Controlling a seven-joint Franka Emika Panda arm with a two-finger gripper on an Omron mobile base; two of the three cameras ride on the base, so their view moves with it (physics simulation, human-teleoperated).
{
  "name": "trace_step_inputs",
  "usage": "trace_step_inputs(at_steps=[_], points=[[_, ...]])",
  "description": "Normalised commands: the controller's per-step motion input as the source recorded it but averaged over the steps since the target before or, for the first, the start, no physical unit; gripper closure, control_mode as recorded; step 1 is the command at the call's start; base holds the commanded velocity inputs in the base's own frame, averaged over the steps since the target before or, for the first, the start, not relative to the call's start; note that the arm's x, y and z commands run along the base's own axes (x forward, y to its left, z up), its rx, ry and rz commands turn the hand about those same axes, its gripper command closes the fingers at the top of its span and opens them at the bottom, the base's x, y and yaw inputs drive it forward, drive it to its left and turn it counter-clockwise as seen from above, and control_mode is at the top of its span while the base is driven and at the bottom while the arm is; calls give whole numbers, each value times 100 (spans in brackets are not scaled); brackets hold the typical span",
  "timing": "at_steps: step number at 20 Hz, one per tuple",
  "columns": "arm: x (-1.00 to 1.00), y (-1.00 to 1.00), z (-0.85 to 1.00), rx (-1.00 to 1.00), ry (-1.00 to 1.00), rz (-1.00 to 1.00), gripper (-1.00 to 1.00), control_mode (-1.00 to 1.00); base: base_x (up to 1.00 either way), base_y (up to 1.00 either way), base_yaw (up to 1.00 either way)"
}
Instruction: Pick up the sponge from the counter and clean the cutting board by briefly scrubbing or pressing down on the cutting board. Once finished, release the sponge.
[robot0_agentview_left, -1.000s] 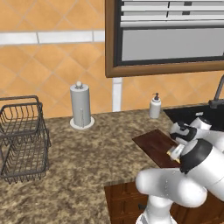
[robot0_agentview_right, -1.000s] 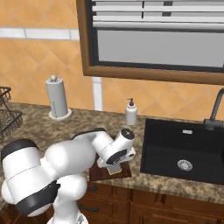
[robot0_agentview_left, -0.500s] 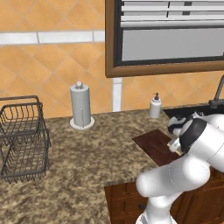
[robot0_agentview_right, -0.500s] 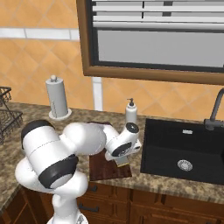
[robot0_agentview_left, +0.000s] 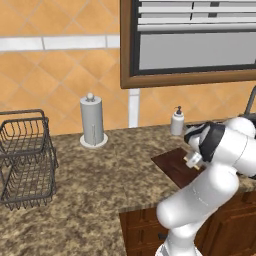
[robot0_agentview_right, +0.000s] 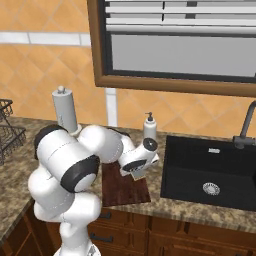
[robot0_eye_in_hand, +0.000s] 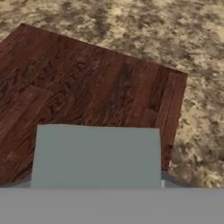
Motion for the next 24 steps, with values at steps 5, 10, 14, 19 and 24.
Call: trace_step_inputs(at_steps=[5, 10, 14, 19, 24], points=[[75, 35, -11, 0, 1, -2, 100, -100, 0, 0, 0], [76, 35, -7, 0, 6, -4, 100, -100, 0, 0, 0], [46, 39, -11, 1, 1, 0, 100, -100, 0, 0, 0], [4, 69, -20, 15, 9, 1, 100, -100, 0, 0, 0], [-47, 84, 6, 2, -1, 1, 100, -100, 0, 0, 0]])
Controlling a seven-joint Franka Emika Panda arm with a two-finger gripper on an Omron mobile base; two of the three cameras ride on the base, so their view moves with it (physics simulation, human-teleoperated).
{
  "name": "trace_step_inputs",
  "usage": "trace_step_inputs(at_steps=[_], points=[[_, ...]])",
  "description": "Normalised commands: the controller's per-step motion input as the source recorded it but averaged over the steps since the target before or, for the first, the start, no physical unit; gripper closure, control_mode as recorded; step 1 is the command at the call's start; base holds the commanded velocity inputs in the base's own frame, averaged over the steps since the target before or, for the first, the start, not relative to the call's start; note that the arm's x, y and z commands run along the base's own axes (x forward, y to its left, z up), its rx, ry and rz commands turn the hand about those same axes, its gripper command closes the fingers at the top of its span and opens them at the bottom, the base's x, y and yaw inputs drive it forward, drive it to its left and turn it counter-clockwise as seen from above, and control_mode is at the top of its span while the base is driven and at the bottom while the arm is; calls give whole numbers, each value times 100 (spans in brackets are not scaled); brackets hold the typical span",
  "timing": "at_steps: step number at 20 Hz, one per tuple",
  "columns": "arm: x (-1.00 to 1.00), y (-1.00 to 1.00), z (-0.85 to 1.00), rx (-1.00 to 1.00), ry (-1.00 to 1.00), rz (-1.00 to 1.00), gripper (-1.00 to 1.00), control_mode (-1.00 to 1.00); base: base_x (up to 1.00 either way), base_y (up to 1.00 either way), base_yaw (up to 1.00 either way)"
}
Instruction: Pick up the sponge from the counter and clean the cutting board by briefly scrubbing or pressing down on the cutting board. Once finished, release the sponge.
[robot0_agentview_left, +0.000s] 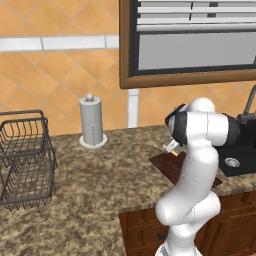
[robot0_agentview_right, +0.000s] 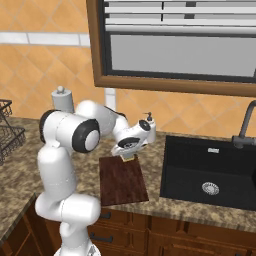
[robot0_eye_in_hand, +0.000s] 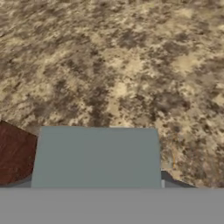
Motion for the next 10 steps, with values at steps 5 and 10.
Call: trace_step_inputs(at_steps=[5, 10], points=[[-37, 100, 32, -16, -1, 9, 100, -100, 0, 0, 0], [-18, 100, 9, -8, 0, 19, 100, -100, 0, 0, 0]])
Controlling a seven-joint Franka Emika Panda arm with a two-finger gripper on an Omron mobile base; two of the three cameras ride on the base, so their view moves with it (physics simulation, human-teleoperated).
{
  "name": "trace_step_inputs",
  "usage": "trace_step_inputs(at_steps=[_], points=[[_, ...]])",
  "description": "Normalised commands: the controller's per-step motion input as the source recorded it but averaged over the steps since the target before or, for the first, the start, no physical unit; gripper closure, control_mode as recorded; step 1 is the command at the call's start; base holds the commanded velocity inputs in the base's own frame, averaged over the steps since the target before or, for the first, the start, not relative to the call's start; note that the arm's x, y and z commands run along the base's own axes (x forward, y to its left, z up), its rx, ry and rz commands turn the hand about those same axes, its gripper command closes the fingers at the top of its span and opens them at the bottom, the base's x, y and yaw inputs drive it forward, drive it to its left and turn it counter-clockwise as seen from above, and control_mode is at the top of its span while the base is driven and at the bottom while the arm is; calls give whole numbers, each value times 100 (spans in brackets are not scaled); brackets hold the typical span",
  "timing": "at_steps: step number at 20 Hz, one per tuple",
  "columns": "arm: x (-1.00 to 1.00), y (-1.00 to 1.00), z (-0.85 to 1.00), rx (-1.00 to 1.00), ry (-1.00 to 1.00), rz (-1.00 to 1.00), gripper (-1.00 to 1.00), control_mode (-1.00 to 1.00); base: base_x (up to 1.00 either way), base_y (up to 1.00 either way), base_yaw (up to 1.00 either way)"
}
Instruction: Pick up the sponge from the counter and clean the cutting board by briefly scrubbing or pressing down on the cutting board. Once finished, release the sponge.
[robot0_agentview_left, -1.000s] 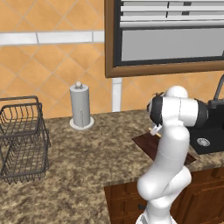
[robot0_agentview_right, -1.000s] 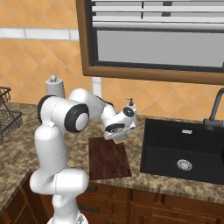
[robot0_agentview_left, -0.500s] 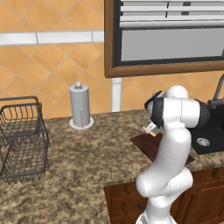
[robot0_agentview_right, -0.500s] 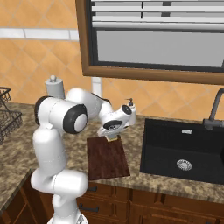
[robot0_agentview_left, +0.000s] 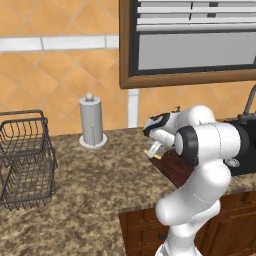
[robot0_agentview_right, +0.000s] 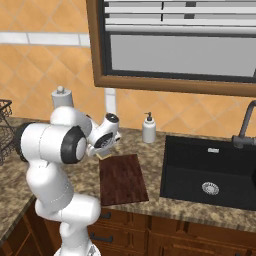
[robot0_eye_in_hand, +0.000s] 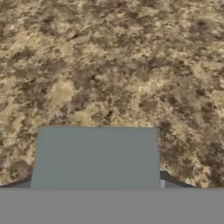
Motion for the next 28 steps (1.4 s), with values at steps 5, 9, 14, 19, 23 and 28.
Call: trace_step_inputs(at_steps=[5, 9, 14, 19, 23, 28], points=[[-8, 100, -7, -2, 4, 37, 100, -100, 0, 0, 0], [-26, 81, -55, 0, 4, 15, 100, -100, 0, 0, 0], [-20, 60, -64, -4, 0, 3, -100, -100, 0, 0, 0], [-36, 23, -10, -6, -9, -2, -100, -100, 0, 0, 0], [-39, 0, 33, -1, -13, 0, -100, -100, 0, 0, 0], [-49, -26, 79, 7, -6, 0, -100, -100, 0, 0, 0]])
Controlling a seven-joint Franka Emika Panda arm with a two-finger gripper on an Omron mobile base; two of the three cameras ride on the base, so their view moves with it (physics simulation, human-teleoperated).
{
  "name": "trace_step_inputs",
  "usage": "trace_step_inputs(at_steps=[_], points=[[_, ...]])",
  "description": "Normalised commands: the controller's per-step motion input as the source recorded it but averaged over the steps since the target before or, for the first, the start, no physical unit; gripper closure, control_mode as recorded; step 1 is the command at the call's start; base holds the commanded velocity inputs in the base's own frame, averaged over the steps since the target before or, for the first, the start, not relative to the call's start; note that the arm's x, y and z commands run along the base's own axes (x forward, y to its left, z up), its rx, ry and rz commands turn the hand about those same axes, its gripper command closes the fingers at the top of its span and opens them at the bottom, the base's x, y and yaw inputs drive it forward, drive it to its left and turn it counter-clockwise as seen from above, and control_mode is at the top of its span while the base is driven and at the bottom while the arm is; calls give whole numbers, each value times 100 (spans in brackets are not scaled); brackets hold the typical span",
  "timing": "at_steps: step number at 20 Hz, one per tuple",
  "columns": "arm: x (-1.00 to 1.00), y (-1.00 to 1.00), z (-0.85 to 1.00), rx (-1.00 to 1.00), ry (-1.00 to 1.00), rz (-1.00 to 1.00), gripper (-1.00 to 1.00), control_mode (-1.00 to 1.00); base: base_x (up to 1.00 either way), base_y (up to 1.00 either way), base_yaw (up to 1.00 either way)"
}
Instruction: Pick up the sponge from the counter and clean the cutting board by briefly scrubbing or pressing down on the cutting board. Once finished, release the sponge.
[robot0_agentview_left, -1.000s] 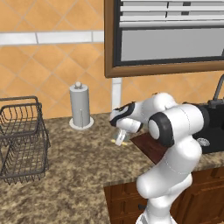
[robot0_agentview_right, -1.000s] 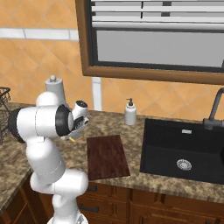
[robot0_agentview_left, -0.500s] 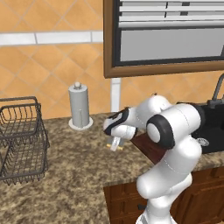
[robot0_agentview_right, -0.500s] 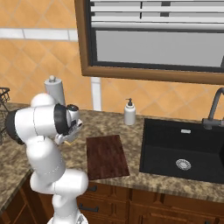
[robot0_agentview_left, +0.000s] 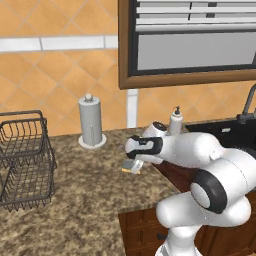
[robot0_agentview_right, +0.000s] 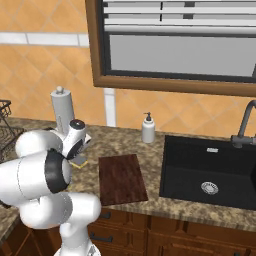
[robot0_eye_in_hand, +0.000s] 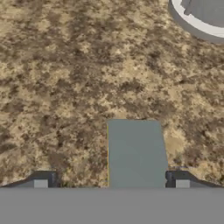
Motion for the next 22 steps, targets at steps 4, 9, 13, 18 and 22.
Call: trace_step_inputs(at_steps=[4, 9, 13, 18, 22], points=[[-56, -37, 100, 1, -8, -2, -100, -100, 0, 0, 0], [-93, -26, 100, 20, 0, -7, -100, -100, 0, 0, 0], [-70, -37, 100, 29, 9, -16, -100, -100, 0, 0, 0], [-84, -37, 87, 18, 20, -33, -100, -100, 0, 0, 0], [-83, -33, 83, 14, 29, -43, -100, -100, 0, 0, 0]])
